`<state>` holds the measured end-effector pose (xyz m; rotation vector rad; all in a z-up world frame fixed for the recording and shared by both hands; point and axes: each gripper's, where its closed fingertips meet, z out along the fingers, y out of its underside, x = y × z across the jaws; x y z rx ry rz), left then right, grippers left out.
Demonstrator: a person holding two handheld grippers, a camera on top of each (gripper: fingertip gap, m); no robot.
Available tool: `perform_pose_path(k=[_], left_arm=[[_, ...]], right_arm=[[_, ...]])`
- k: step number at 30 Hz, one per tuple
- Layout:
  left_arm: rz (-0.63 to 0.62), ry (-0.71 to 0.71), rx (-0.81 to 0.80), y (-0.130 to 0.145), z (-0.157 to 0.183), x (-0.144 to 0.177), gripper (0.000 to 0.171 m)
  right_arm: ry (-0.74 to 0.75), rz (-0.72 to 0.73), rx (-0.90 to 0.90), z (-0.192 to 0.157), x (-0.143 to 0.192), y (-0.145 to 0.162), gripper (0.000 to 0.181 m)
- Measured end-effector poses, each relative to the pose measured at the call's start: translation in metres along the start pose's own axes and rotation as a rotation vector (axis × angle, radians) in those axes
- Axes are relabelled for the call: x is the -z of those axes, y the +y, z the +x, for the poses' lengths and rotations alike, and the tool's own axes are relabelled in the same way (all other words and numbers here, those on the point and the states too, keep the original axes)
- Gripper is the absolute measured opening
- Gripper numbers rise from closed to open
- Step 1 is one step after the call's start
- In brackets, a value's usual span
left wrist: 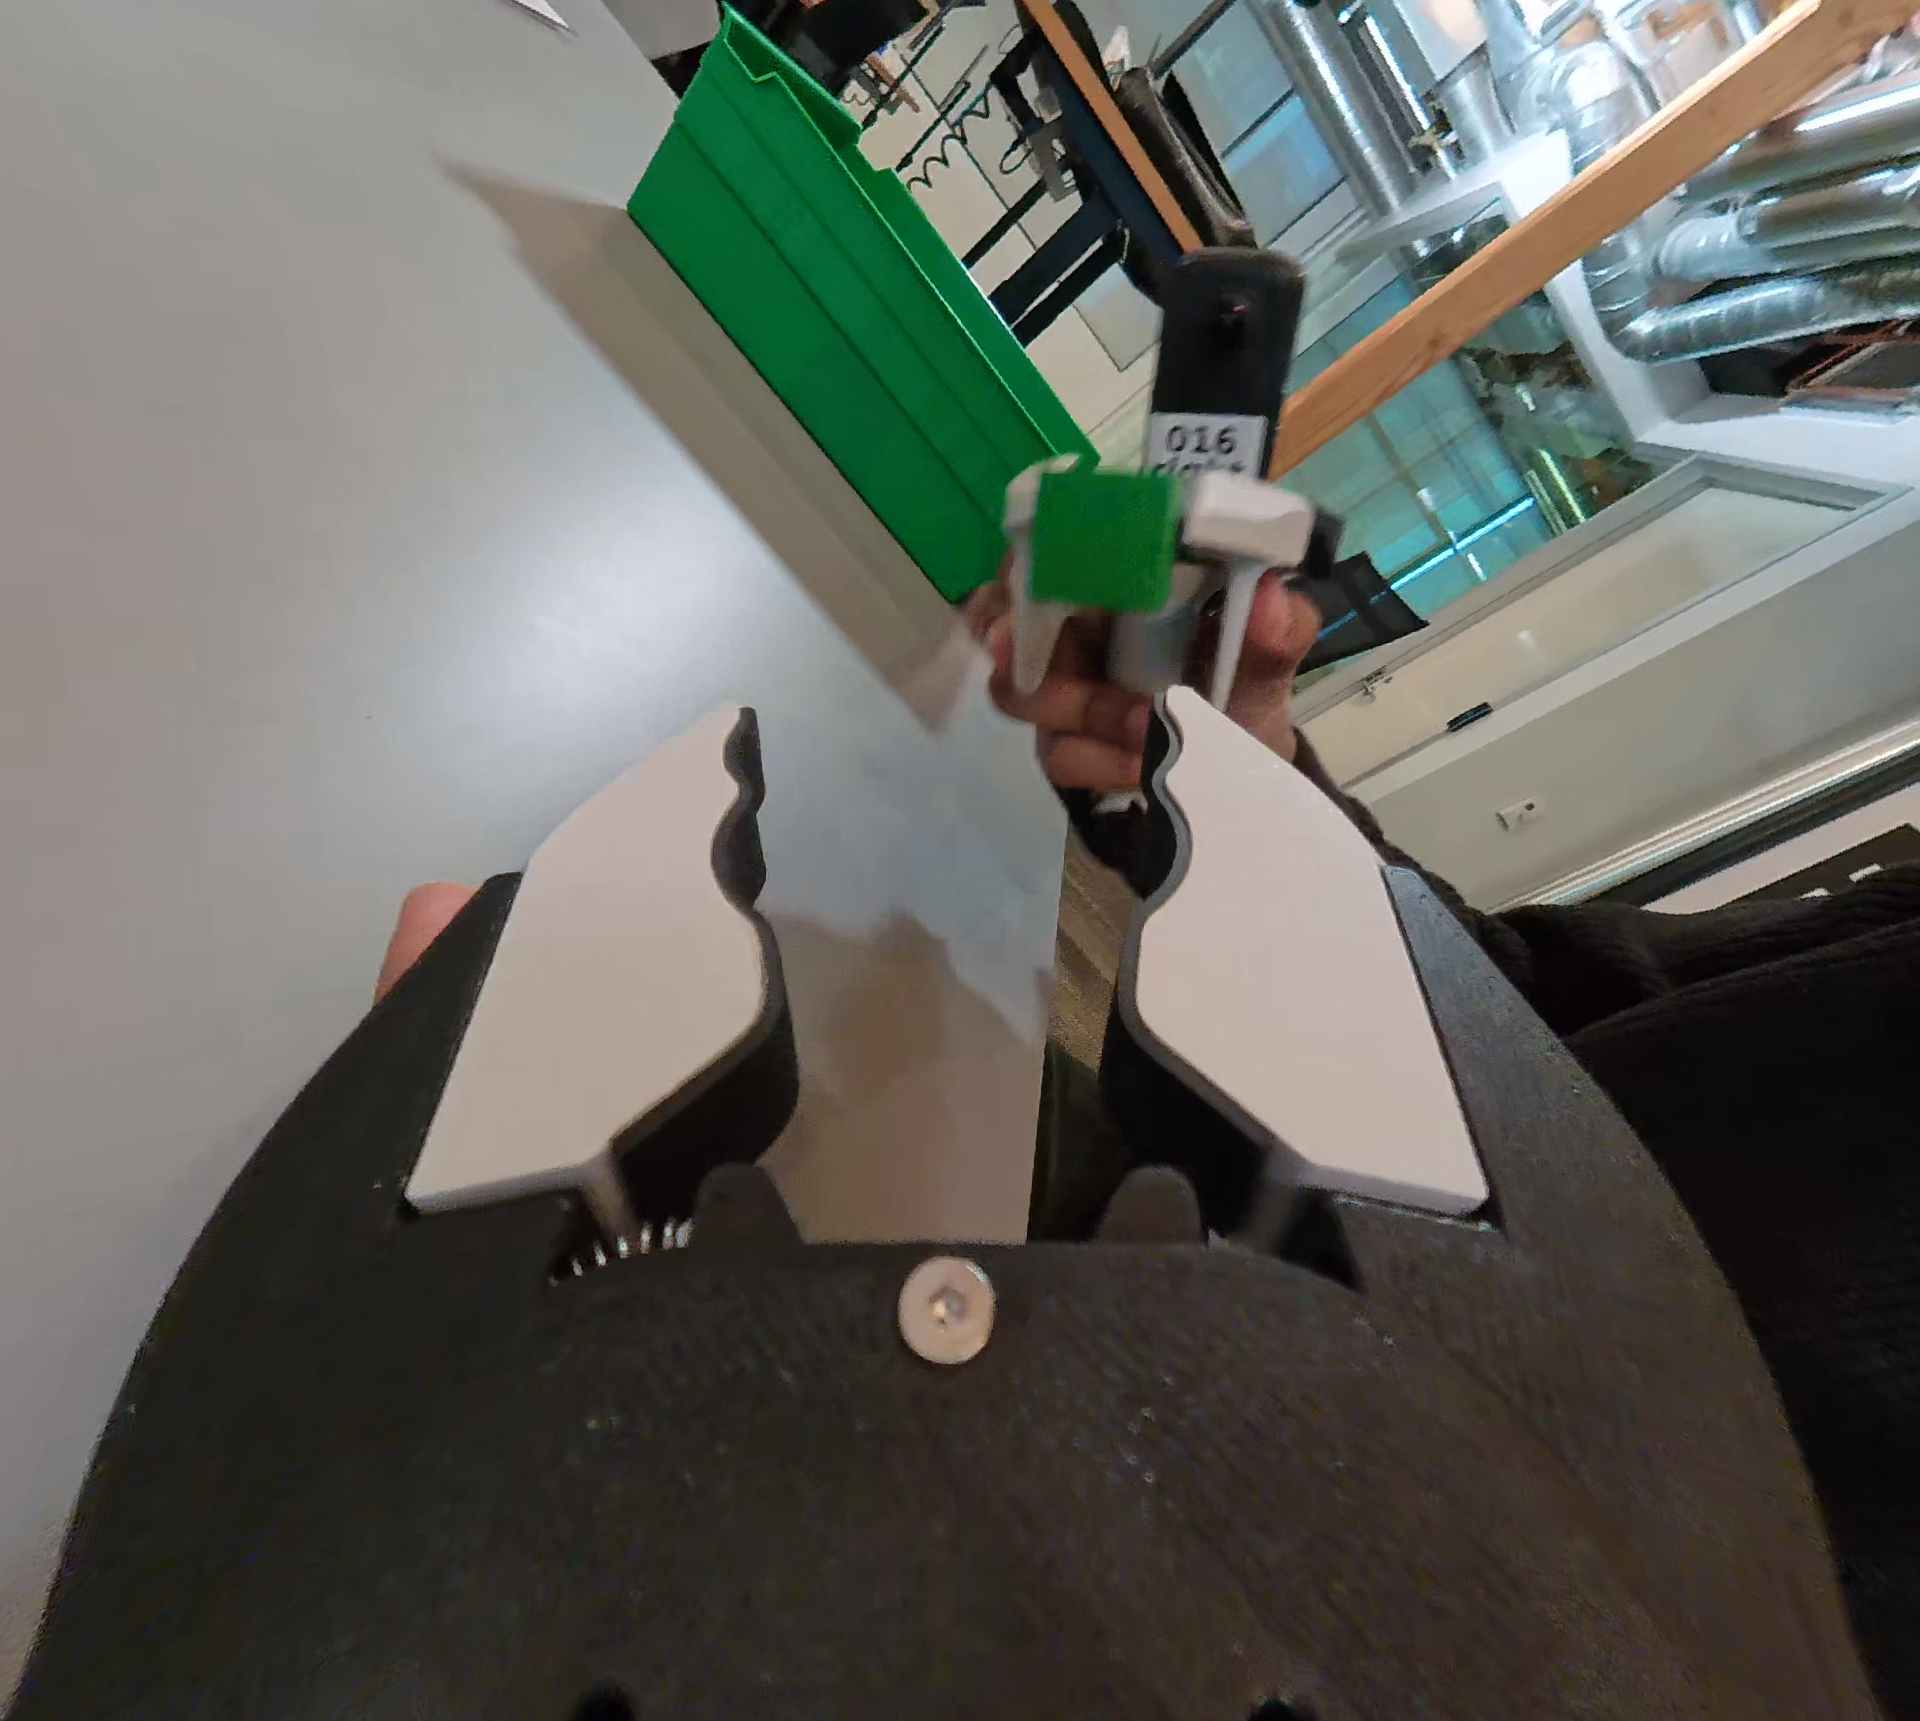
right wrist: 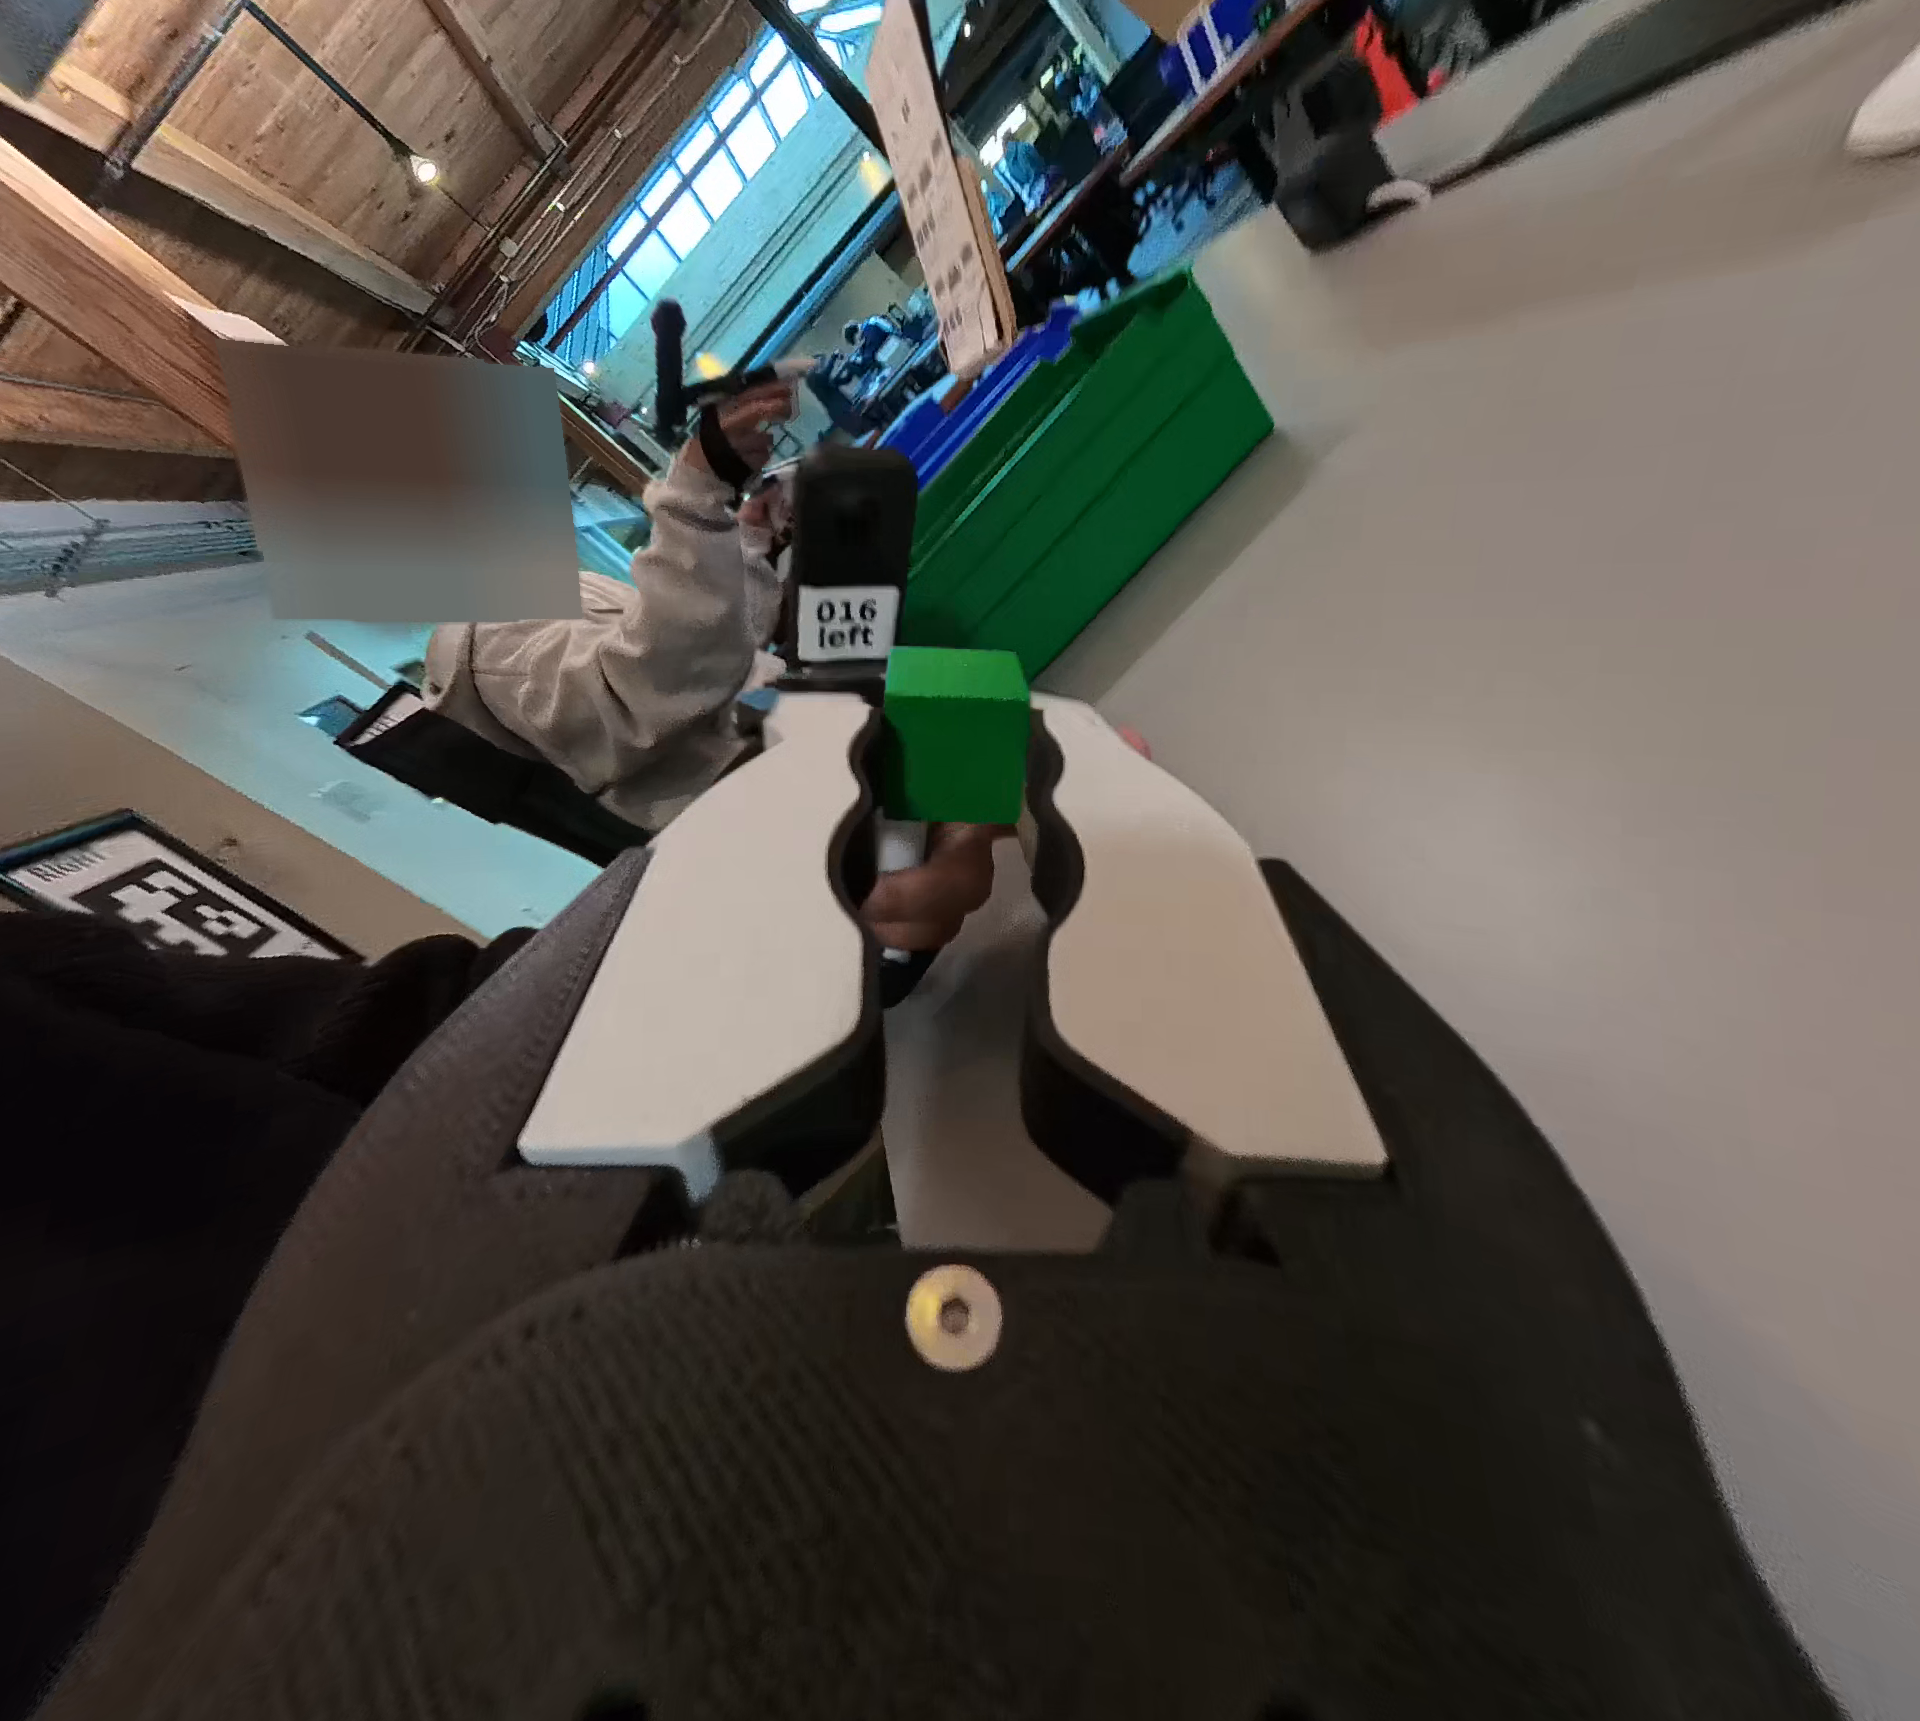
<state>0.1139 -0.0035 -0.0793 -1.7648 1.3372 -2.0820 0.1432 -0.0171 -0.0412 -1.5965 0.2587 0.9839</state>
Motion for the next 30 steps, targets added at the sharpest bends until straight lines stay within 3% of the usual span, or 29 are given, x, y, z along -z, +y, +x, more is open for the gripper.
perform_pose_path(k=[3, 6, 9, 11, 14, 18, 20, 26, 30], left_arm=[[0.007, -0.007, -0.006, -0.001, 0.001, 0.003, 0.070], [0.028, 0.003, 0.005, -0.003, 0.002, 0.005, 0.064], [0.029, 0.018, 0.009, -0.006, 0.002, 0.002, 0.060], [0.021, 0.025, 0.015, -0.005, 0.002, -0.001, 0.059], [-0.003, 0.029, 0.013, -0.001, 0.001, -0.008, 0.058], [-0.053, 0.032, -0.013, 0.008, 0.002, -0.019, 0.057], [-0.076, 0.029, -0.023, 0.014, 0.001, -0.023, 0.056], [-0.112, 0.044, -0.013, 0.025, 0.001, -0.030, 0.056], [-0.118, 0.068, 0.017, 0.028, 0.002, -0.034, 0.056]], right_arm=[[0.079, 0.006, 0.204, -0.015, 0.031, -0.035, 0.027], [0.343, -0.128, 0.496, -0.007, 0.089, -0.074, 0.027], [0.627, -0.338, 0.697, 0.017, 0.165, -0.113, 0.027], [0.741, -0.480, 0.768, 0.035, 0.213, -0.136, 0.027], [0.773, -0.734, 0.870, 0.065, 0.275, -0.154, 0.027], [0.809, -1.146, 0.913, 0.123, 0.342, -0.151, 0.027], [0.781, -1.314, 0.937, 0.147, 0.359, -0.142, 0.027], [0.665, -1.583, 0.912, 0.195, 0.371, -0.117, 0.027], [0.619, -1.600, 0.876, 0.209, 0.370, -0.109, 0.027]])
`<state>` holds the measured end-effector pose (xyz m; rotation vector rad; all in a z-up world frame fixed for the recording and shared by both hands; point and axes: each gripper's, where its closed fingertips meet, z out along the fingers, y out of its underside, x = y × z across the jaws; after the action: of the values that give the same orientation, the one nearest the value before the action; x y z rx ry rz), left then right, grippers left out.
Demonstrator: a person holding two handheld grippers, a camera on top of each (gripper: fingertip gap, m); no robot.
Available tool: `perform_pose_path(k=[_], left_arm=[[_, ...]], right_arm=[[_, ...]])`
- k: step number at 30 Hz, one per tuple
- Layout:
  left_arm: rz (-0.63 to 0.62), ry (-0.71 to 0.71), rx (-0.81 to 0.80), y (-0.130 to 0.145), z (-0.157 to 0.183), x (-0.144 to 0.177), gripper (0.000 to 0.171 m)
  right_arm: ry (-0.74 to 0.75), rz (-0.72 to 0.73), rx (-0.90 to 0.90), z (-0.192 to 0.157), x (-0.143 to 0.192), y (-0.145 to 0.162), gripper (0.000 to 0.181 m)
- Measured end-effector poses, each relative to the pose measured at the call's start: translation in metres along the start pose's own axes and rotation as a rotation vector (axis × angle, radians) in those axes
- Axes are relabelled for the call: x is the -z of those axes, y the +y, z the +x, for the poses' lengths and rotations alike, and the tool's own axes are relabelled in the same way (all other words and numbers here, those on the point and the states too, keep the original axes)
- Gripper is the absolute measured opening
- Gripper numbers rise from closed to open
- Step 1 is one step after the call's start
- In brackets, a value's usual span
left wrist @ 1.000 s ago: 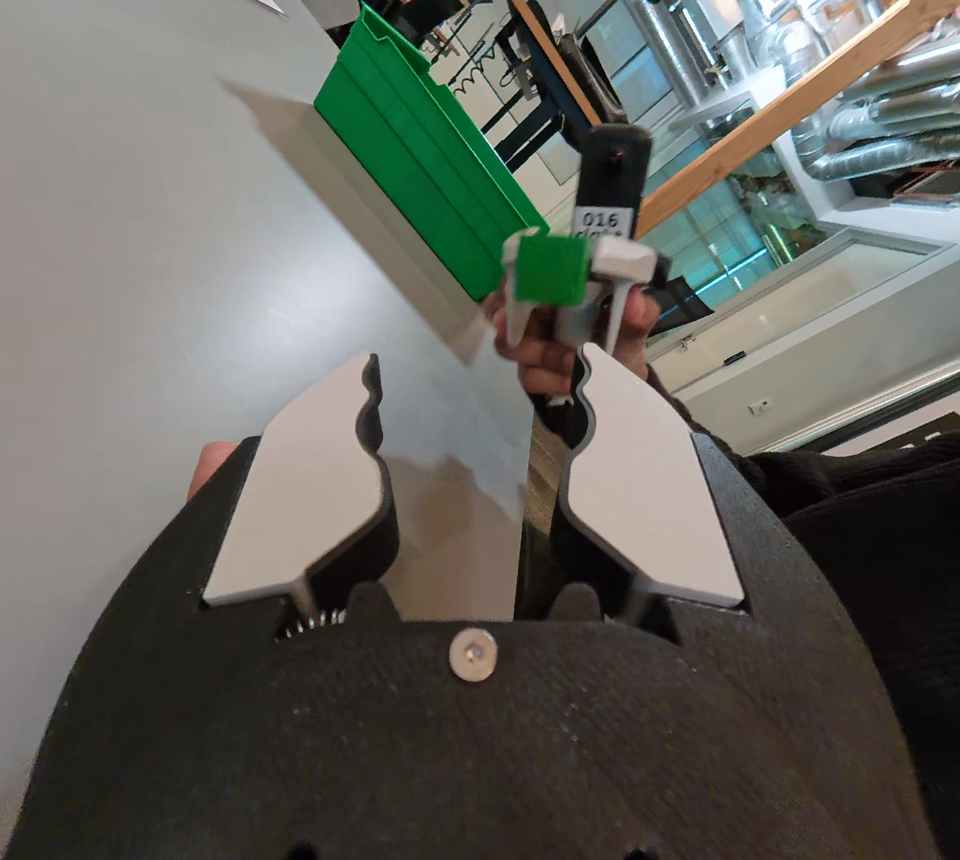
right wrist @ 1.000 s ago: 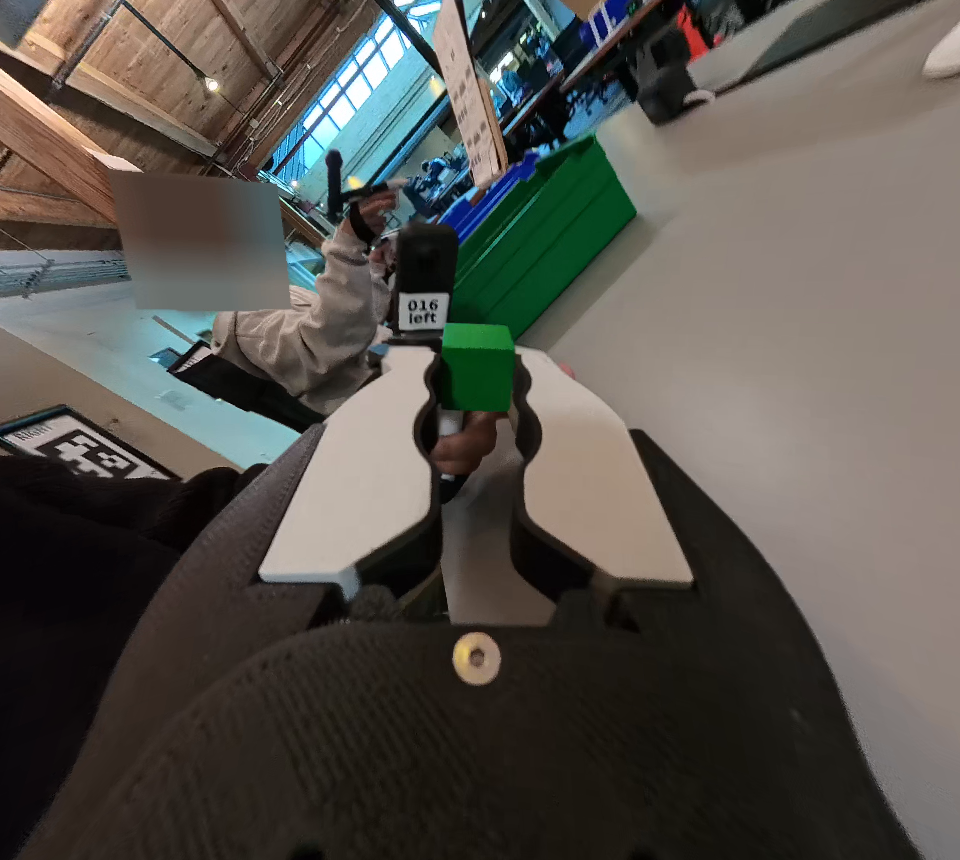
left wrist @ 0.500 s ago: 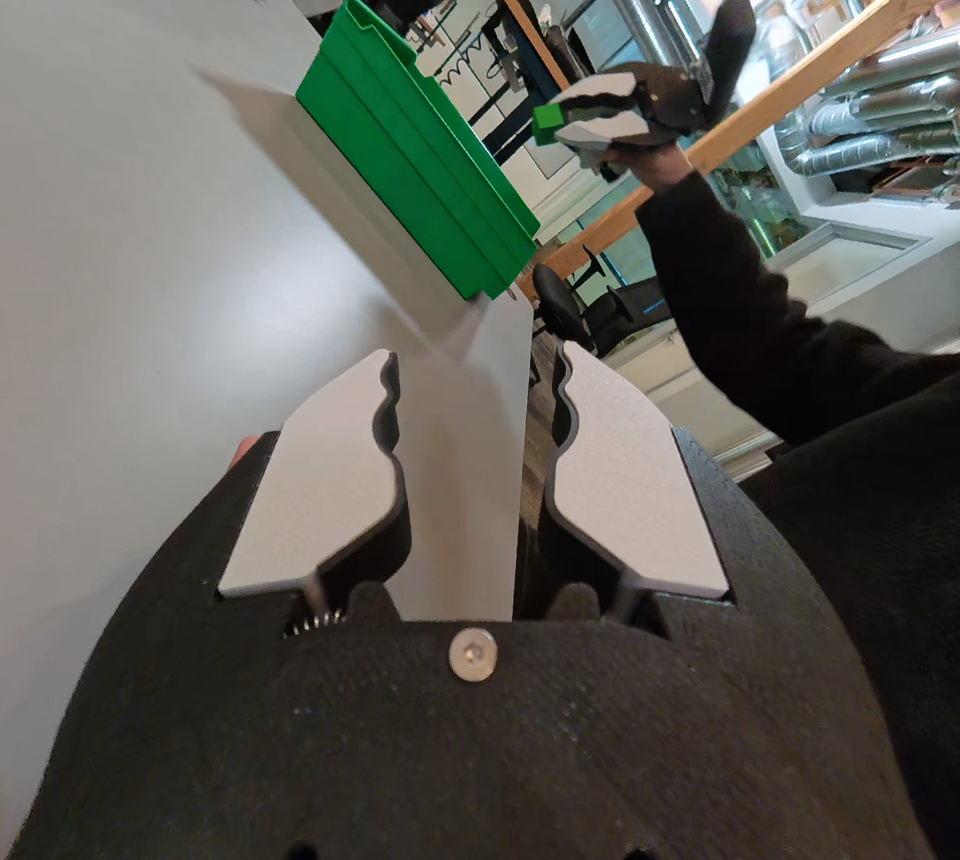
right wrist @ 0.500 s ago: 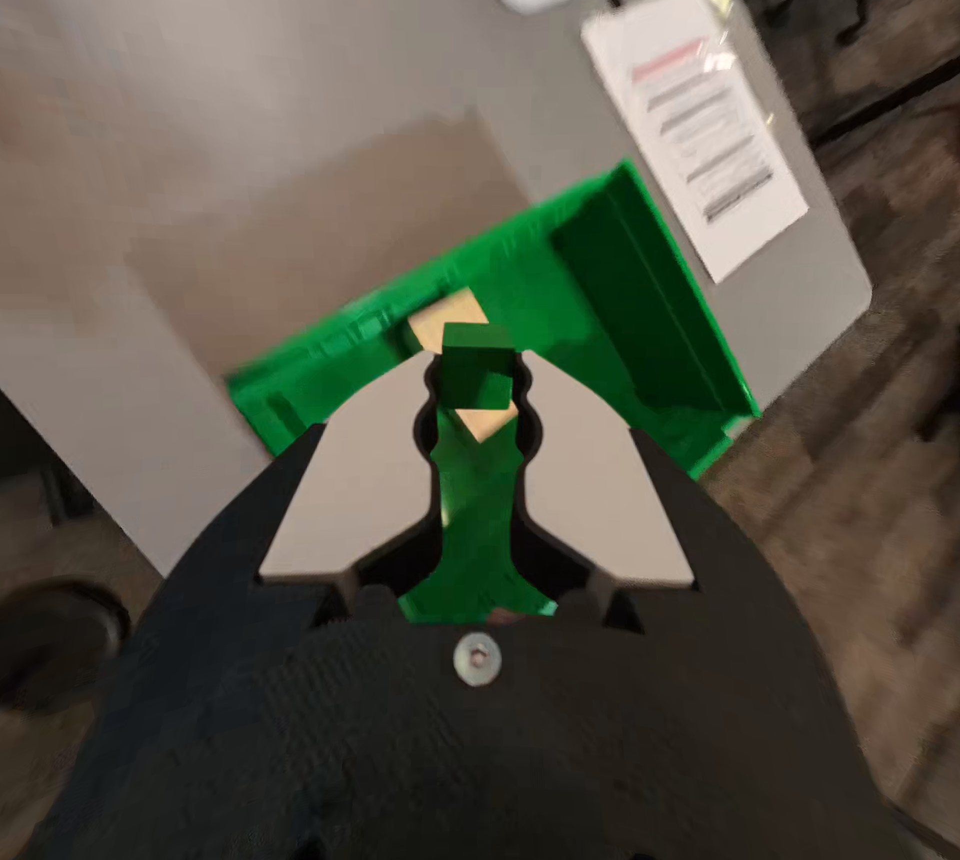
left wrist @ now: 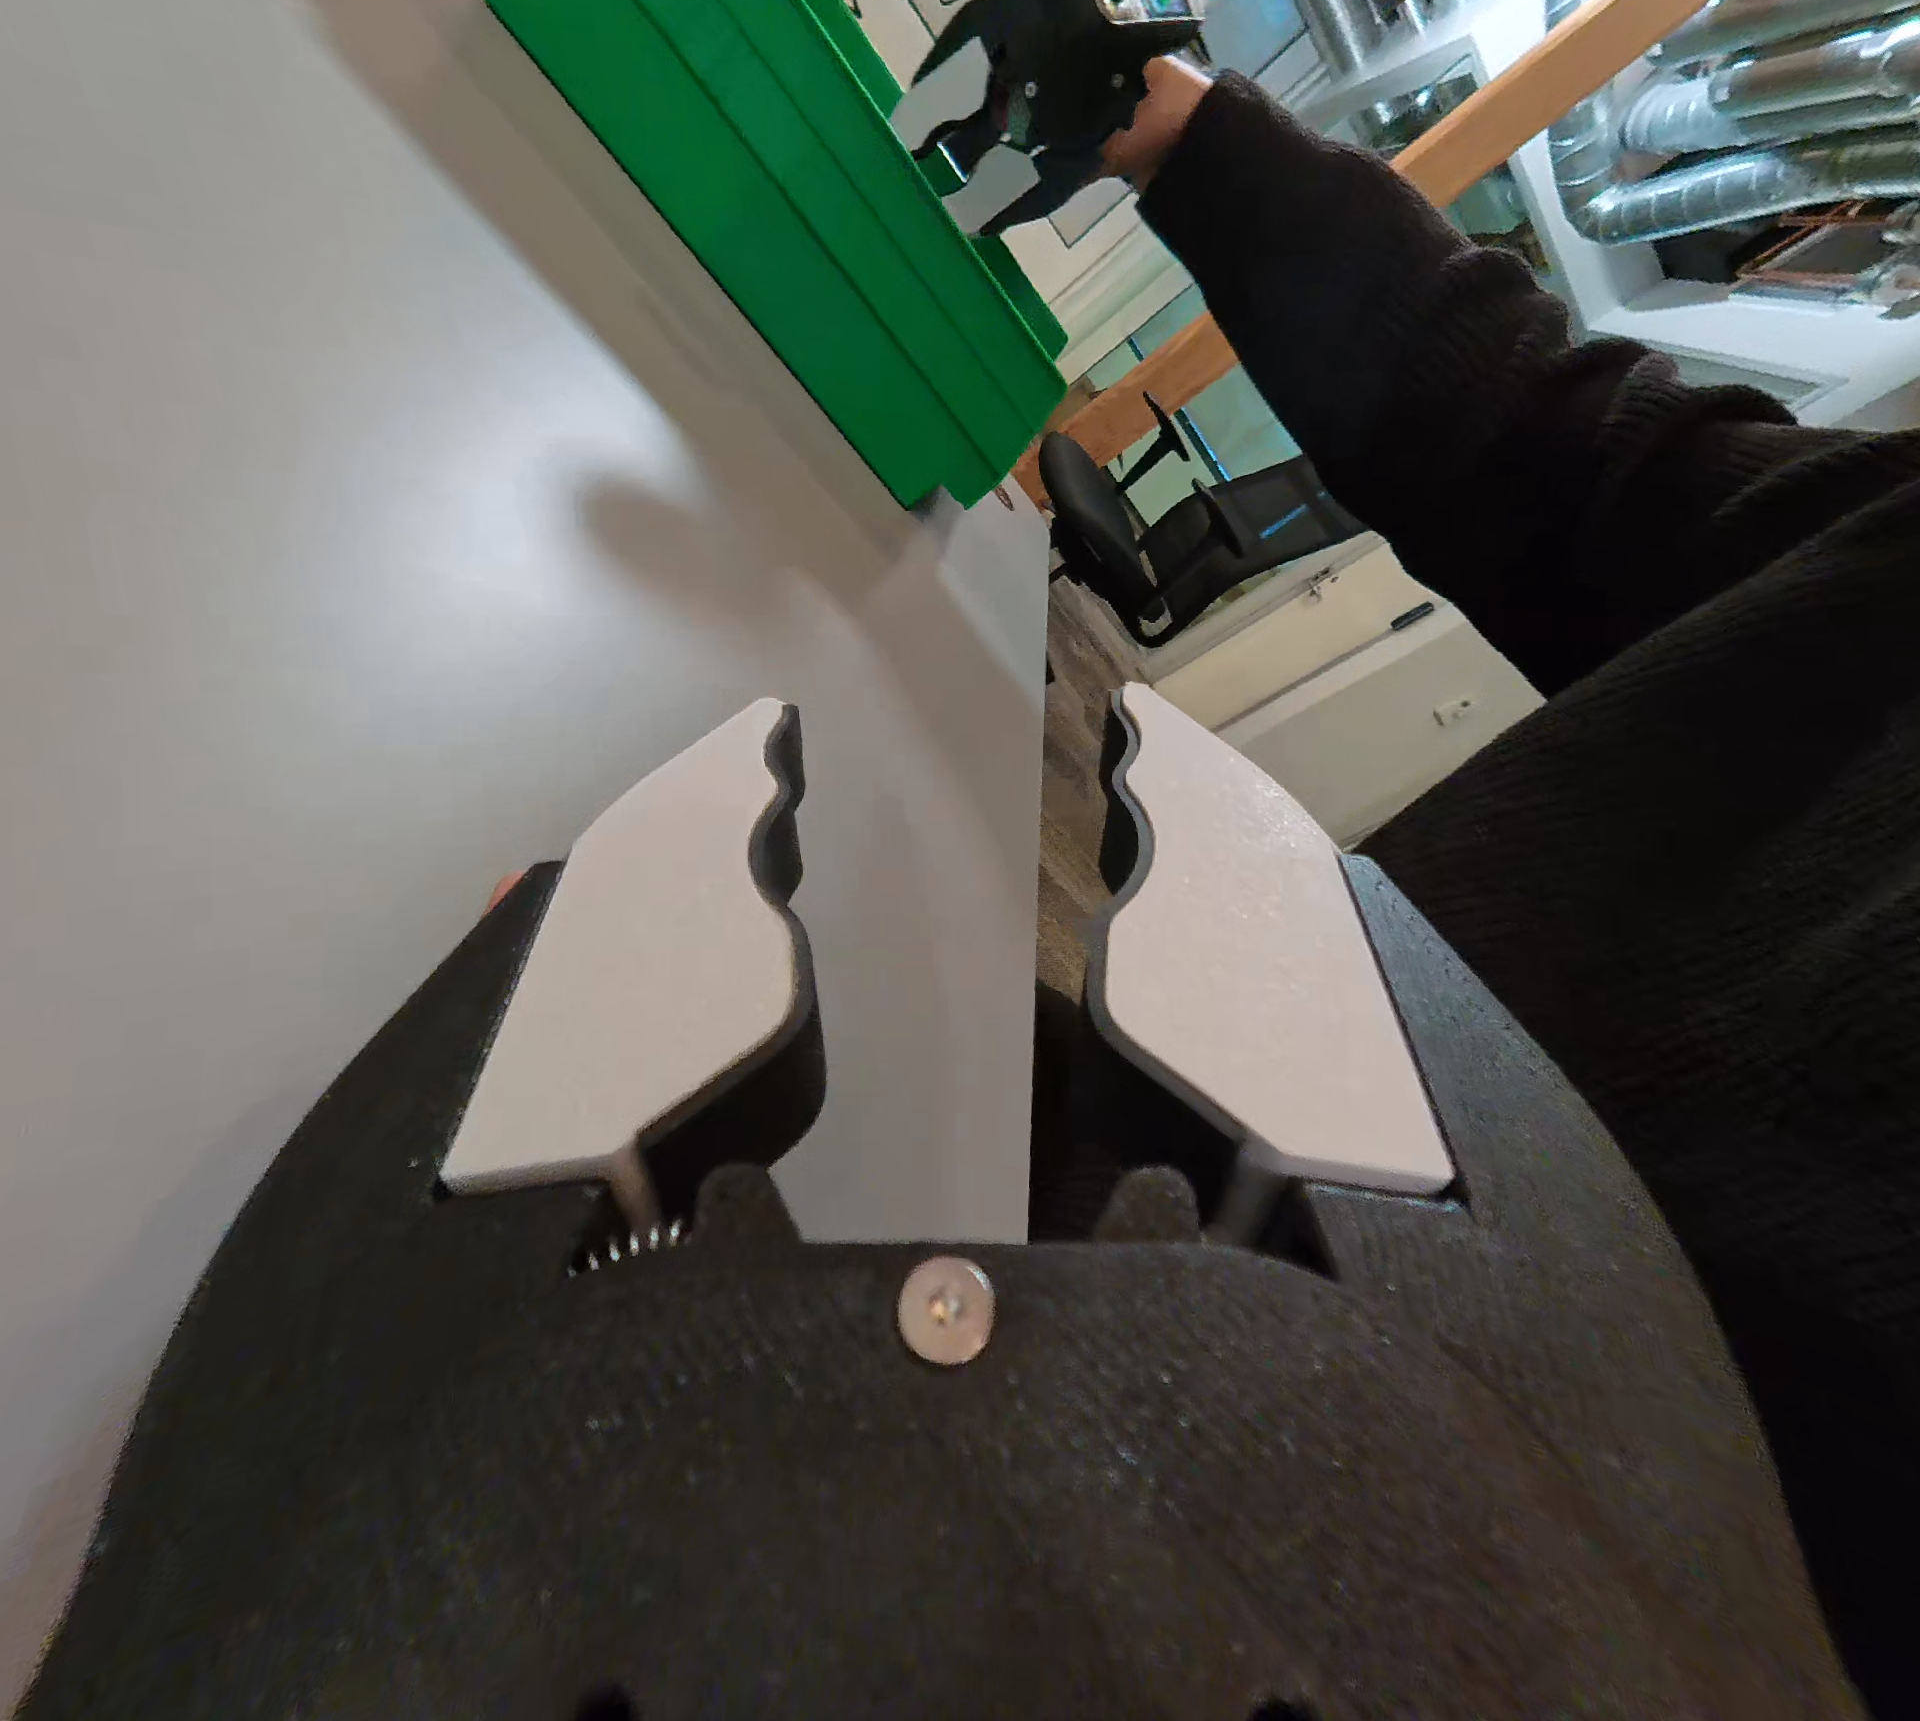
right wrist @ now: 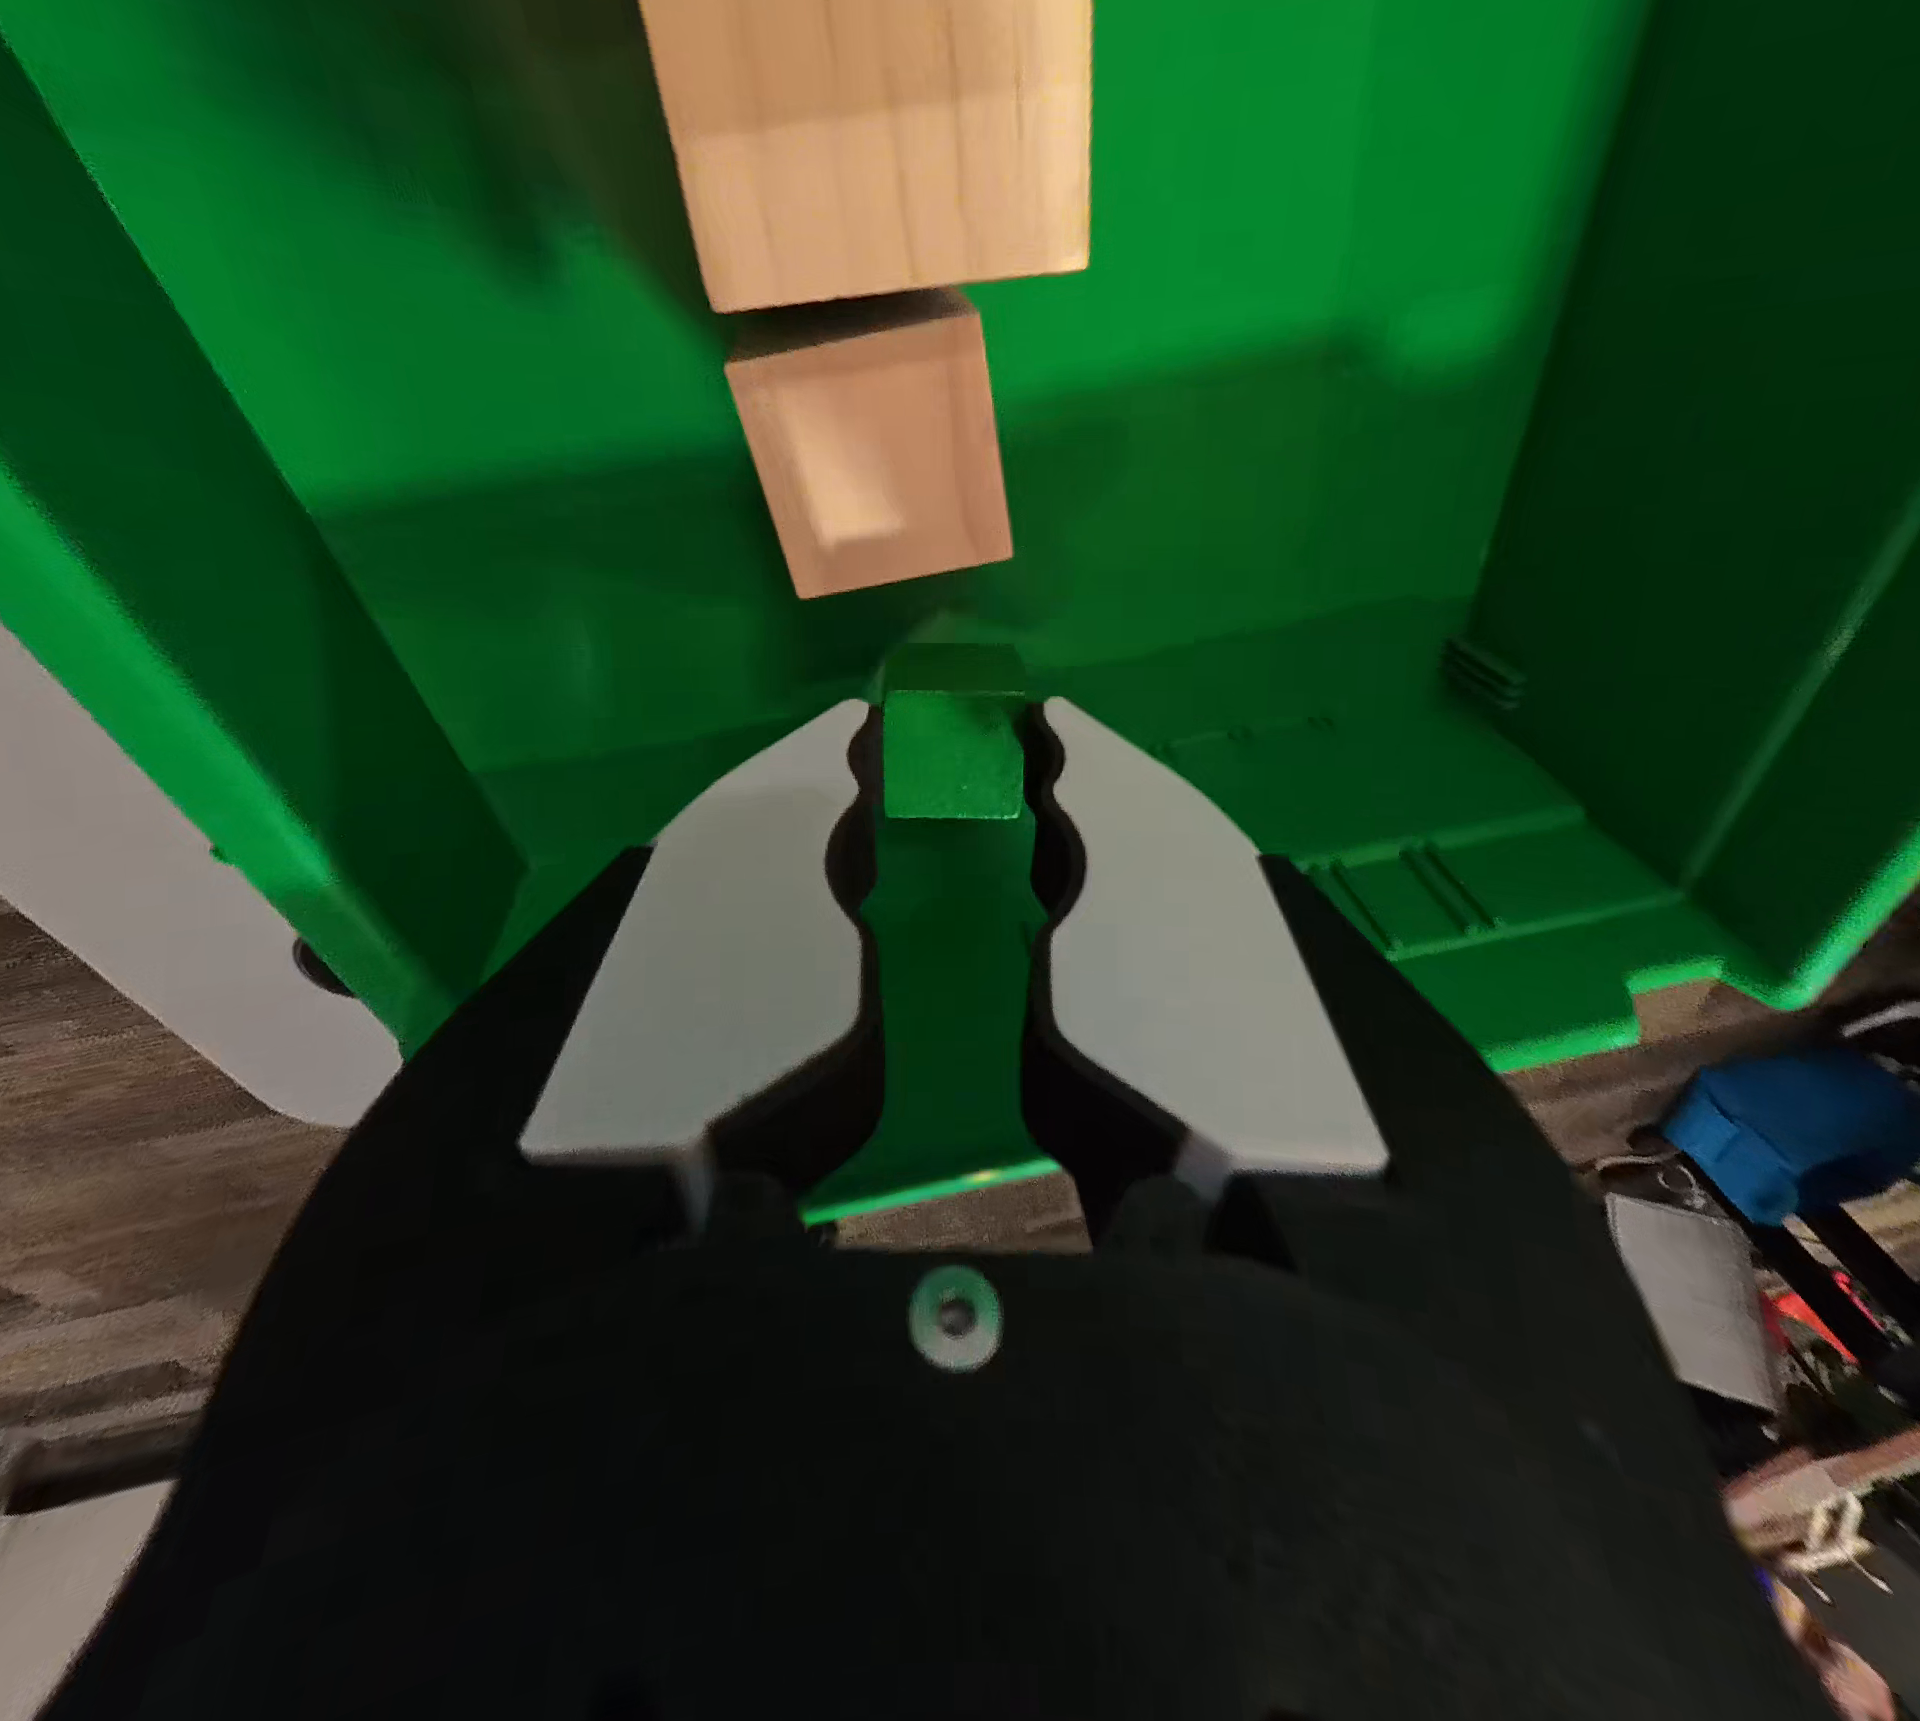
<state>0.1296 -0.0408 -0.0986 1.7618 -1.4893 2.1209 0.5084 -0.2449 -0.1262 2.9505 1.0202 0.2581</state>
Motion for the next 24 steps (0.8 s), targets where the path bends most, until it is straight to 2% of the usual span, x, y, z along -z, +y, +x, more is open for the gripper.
perform_pose_path(k=[5, 12, 18, 24], left_arm=[[-0.068, -0.011, -0.043, 0.012, -0.004, -0.005, 0.053], [-0.042, 0.040, -0.026, 0.012, 0.005, -0.015, 0.049], [-0.092, 0.056, -0.028, 0.019, 0.003, -0.028, 0.048], [-0.085, 0.062, -0.030, 0.018, 0.003, -0.030, 0.046]], right_arm=[[-0.028, -0.027, 0.051, -0.003, -0.013, 0.006, 0.027], [-0.076, -0.004, 0.100, -0.006, -0.027, 0.004, 0.027], [-0.118, 0.005, 0.100, -0.011, -0.032, 0.006, 0.028], [-0.099, 0.020, 0.114, -0.011, -0.033, 0.007, 0.028]])
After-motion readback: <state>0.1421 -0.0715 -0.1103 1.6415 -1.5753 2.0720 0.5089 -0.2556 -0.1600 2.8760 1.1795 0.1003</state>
